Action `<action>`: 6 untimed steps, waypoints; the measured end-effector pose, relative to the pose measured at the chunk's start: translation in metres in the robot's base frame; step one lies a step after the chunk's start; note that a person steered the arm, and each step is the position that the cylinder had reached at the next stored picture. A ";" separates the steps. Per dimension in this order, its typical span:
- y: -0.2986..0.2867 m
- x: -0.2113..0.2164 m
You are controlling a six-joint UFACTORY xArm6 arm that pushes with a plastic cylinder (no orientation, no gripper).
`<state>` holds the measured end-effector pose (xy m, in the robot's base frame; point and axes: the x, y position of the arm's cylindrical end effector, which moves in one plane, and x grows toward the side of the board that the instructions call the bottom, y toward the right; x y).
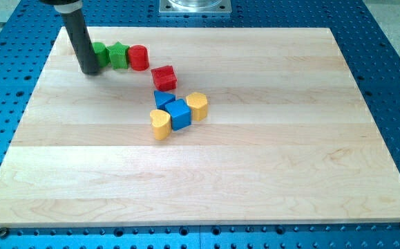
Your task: Push the group of red and green blocks to the center of the board
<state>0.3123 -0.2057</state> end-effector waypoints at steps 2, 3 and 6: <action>-0.060 -0.053; -0.035 -0.071; 0.109 -0.001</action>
